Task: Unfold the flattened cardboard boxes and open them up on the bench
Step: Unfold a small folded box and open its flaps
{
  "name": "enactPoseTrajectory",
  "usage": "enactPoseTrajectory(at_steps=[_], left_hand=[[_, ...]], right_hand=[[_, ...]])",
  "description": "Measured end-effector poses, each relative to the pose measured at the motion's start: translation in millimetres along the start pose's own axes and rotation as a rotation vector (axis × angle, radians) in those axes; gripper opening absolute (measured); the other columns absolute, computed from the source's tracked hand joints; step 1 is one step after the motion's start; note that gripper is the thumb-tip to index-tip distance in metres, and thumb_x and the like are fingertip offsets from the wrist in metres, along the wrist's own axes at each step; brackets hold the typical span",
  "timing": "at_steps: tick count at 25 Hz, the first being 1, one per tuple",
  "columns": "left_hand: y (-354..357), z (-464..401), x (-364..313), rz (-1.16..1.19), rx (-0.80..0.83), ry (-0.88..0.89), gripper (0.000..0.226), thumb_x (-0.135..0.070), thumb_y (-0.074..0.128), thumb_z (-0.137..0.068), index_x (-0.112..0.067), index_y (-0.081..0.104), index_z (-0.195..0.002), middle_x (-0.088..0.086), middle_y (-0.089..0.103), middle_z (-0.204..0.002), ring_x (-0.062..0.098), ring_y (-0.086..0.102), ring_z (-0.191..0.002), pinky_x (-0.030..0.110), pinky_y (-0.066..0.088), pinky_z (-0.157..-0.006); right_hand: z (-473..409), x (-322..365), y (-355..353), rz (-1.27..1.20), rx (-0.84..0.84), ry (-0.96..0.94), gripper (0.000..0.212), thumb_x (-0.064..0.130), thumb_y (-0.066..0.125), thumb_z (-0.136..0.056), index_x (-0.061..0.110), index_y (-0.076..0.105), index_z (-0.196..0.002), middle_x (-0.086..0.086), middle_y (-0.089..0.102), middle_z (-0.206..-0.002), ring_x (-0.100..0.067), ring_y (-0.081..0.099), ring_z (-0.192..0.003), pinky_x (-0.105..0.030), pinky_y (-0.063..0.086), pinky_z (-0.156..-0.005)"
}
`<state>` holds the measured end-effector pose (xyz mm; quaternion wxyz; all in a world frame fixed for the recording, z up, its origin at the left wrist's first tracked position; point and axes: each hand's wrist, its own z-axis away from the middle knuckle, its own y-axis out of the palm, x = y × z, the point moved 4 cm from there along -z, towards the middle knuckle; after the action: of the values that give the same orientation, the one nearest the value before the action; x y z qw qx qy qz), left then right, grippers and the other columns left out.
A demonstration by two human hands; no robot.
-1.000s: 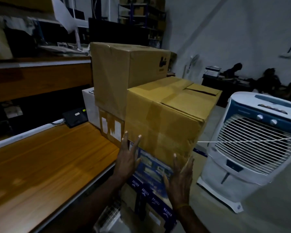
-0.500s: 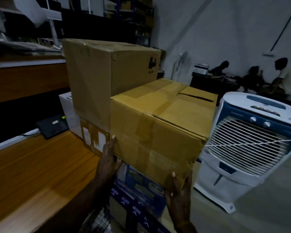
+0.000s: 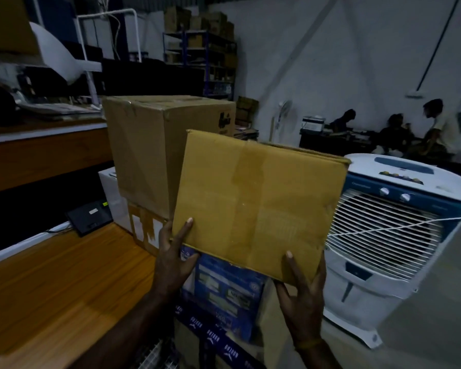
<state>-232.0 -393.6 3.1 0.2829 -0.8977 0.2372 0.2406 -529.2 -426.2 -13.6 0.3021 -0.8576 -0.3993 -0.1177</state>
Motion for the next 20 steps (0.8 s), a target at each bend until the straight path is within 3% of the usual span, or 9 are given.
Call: enactPoseTrajectory(at_steps=[3, 5, 6, 8, 10, 12, 15, 18, 20], left_hand=[[-19.0, 0.6, -37.5, 0.098, -0.103, 0.017, 0.072, -0.001, 0.079, -0.078, -0.026, 0.052, -0.14, -0.001, 0.031, -0.148, -0.009, 0.03, -0.131, 0.016, 0.038, -0.105], [-34.0, 0.3, -69.4, 0.14, -0.176, 0.045, 0.065, -0.001, 0.076, -0.079, -0.02, 0.054, -0.137, -0.019, 0.028, -0.146, -0.005, 0.035, -0.13, 0.007, 0.035, -0.102], [-41.7, -0.2, -84.4, 0.16, -0.211, 0.057, 0.062, -0.001, 0.074, -0.079, -0.019, 0.055, -0.134, -0.018, 0.03, -0.144, 0.004, 0.041, -0.127, 0.009, 0.037, -0.101], [-56.2, -1.6, -112.0, 0.185, -0.266, 0.064, 0.06, 0.005, 0.075, -0.079, -0.021, 0.058, -0.13, 0.005, 0.038, -0.139, 0.024, 0.047, -0.121, 0.012, 0.04, -0.099], [-69.3, -3.7, -136.4, 0.181, -0.32, 0.076, 0.058, 0.0, 0.077, -0.079, -0.024, 0.06, -0.129, 0.021, 0.039, -0.135, 0.035, 0.047, -0.122, 0.018, 0.043, -0.1], [-76.5, -5.9, -152.5, 0.174, -0.362, 0.095, 0.057, -0.011, 0.078, -0.081, -0.025, 0.058, -0.132, 0.021, 0.039, -0.137, 0.035, 0.046, -0.127, 0.023, 0.045, -0.101], [-78.9, -11.1, -161.8, 0.19, -0.354, 0.137, 0.065, -0.023, 0.077, -0.083, -0.028, 0.045, -0.14, 0.02, 0.034, -0.141, 0.031, 0.042, -0.132, 0.01, 0.043, -0.098], [-77.7, -12.8, -153.8, 0.156, -0.271, 0.182, 0.071, -0.041, 0.072, -0.083, -0.04, 0.037, -0.145, 0.016, 0.033, -0.142, 0.021, 0.04, -0.13, 0.007, 0.041, -0.097], [-77.7, -15.5, -147.1, 0.148, -0.227, 0.183, 0.074, -0.04, 0.074, -0.079, -0.035, 0.038, -0.144, 0.016, 0.035, -0.143, 0.023, 0.043, -0.129, 0.008, 0.043, -0.095]], right_hand=[[-17.5, 15.3, -33.3, -0.064, -0.106, -0.067, 0.086, 0.012, 0.087, -0.069, 0.046, 0.045, -0.137, -0.015, 0.022, -0.158, -0.035, 0.027, -0.144, -0.061, 0.047, -0.098], [-28.4, 24.4, -57.3, -0.135, -0.186, -0.083, 0.075, 0.011, 0.087, -0.071, 0.039, 0.053, -0.132, -0.014, 0.026, -0.157, -0.034, 0.03, -0.144, -0.055, 0.046, -0.103], [-33.5, 29.3, -68.8, -0.168, -0.224, -0.084, 0.071, 0.01, 0.086, -0.073, 0.037, 0.054, -0.13, -0.014, 0.028, -0.155, -0.034, 0.032, -0.142, -0.048, 0.044, -0.106], [-42.6, 42.8, -91.5, -0.231, -0.292, -0.083, 0.064, 0.014, 0.082, -0.077, 0.037, 0.053, -0.129, -0.017, 0.032, -0.151, -0.036, 0.037, -0.139, -0.029, 0.04, -0.11], [-51.8, 54.8, -109.5, -0.3, -0.322, -0.078, 0.056, 0.021, 0.076, -0.081, 0.034, 0.052, -0.129, -0.025, 0.035, -0.147, -0.04, 0.037, -0.137, -0.023, 0.039, -0.11], [-61.2, 62.5, -120.2, -0.338, -0.328, -0.073, 0.054, 0.028, 0.071, -0.083, 0.032, 0.047, -0.131, -0.029, 0.034, -0.145, -0.041, 0.034, -0.138, -0.024, 0.036, -0.112], [-70.2, 62.4, -122.7, -0.365, -0.33, -0.063, 0.066, 0.031, 0.068, -0.086, 0.046, 0.033, -0.141, -0.03, 0.028, -0.147, -0.035, 0.027, -0.142, -0.02, 0.031, -0.114], [-70.9, 53.8, -115.3, -0.35, -0.312, -0.074, 0.082, 0.033, 0.068, -0.085, 0.055, 0.018, -0.147, -0.028, 0.023, -0.148, -0.024, 0.021, -0.142, -0.015, 0.023, -0.115], [-71.1, 49.0, -111.2, -0.352, -0.311, -0.081, 0.086, 0.04, 0.069, -0.083, 0.053, 0.015, -0.149, -0.021, 0.024, -0.148, -0.021, 0.023, -0.142, -0.016, 0.025, -0.115]])
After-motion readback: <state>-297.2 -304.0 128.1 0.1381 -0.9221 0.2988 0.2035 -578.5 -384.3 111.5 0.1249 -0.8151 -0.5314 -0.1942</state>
